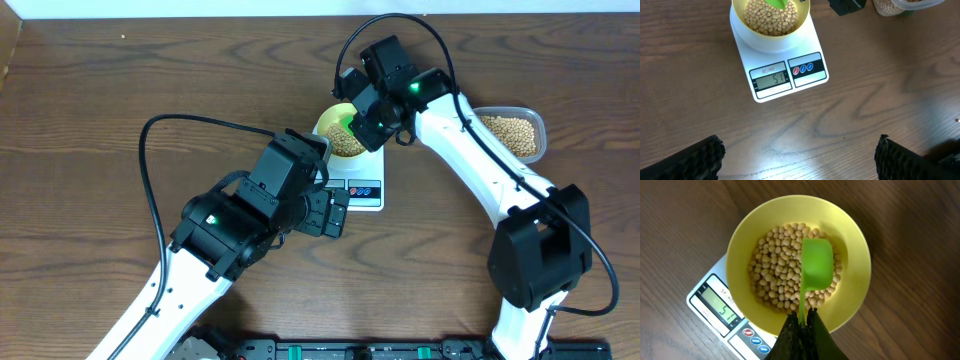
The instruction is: Scoop item into bowl and weigh 50g on scale
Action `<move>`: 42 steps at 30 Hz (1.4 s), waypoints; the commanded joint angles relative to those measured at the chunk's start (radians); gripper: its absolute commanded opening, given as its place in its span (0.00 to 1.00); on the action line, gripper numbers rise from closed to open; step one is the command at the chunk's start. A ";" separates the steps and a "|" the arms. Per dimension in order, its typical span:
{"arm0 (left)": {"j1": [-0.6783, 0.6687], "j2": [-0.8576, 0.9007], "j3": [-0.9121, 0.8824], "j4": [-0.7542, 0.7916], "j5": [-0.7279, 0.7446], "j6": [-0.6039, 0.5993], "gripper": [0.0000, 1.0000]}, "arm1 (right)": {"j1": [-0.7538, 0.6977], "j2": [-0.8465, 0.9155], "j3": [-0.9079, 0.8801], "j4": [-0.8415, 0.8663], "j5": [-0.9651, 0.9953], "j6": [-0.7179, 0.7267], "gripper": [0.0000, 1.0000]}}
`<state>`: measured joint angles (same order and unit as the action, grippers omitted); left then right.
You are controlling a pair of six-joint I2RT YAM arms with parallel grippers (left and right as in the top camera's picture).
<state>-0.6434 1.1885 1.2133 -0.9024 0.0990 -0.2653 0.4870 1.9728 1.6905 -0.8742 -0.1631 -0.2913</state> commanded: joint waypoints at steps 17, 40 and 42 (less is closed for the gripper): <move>0.003 0.001 0.016 -0.003 -0.005 0.001 0.98 | 0.025 0.010 -0.032 0.011 -0.005 0.097 0.01; 0.003 0.001 0.016 -0.003 -0.005 0.001 0.98 | -0.055 0.010 -0.032 0.008 -0.162 0.246 0.01; 0.003 0.001 0.016 -0.003 -0.005 0.001 0.98 | -0.063 0.010 -0.032 0.008 -0.182 0.254 0.01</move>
<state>-0.6434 1.1885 1.2133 -0.9024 0.0990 -0.2653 0.4397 1.9728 1.6657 -0.8650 -0.2779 -0.0761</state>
